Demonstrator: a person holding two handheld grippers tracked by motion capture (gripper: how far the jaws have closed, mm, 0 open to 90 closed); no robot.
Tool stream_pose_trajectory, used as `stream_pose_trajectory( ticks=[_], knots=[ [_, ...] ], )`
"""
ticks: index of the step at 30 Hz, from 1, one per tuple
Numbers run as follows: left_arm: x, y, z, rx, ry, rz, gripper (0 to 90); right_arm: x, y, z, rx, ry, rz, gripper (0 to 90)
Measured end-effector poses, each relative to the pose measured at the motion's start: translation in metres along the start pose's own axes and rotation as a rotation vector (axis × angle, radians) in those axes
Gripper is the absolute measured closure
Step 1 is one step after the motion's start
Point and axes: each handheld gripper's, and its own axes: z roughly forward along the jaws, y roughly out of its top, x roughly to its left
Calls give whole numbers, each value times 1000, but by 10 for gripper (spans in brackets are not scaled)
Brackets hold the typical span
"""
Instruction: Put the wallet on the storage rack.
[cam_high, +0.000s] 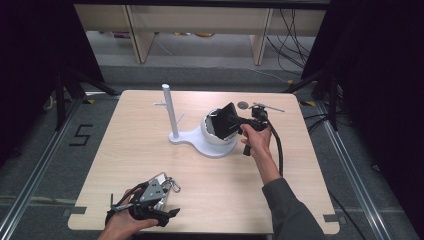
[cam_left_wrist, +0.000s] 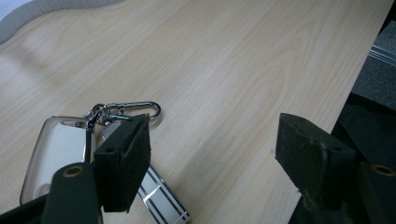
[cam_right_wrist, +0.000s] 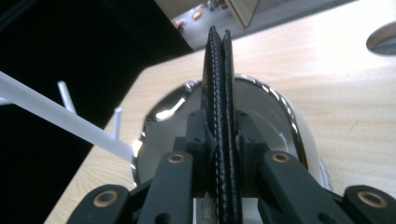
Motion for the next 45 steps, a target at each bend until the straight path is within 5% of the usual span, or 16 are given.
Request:
stream_pose_trajectory(
  ticks=[8,10,15,17,18,19,21,22,24,25,27,34,44,45],
  knots=[
    [-2,-1,3,0,-9,2,262,-4,-6,8,15,-19,1,786],
    [-1,0,4,17,-9,39,262,-3,-5,8,27,-22,12,773],
    [0,-1,3,11,-4,10,260,-1,-3,5,51,-54,18,561],
    [1,-1,2,12,-9,14,258,-5,-1,1,63,-75,-22,484],
    [1,-1,2,6,-8,-3,257,-2,0,-3,66,-86,8,448],
    [2,-1,1,8,-5,12,257,-5,3,-8,52,-96,-30,416],
    [3,-1,1,10,-3,1,256,-1,5,-16,55,-124,8,365],
    [4,-2,2,-1,-1,-1,255,-7,6,-25,24,-131,-60,351],
    [5,-2,2,6,10,2,254,-8,6,-30,19,-132,-54,340],
    [6,-3,2,7,13,7,254,-5,4,-36,21,-128,3,330],
    [7,-4,2,7,8,-7,254,-11,0,-49,-5,-144,-79,321],
    [9,-4,1,5,17,-12,254,-9,-19,-77,30,-188,-178,306],
    [15,-6,-5,3,71,7,253,-4,-46,-106,75,-169,-212,280],
    [17,-7,-7,5,75,7,253,-1,-53,-109,93,-183,-245,271]
  ],
)
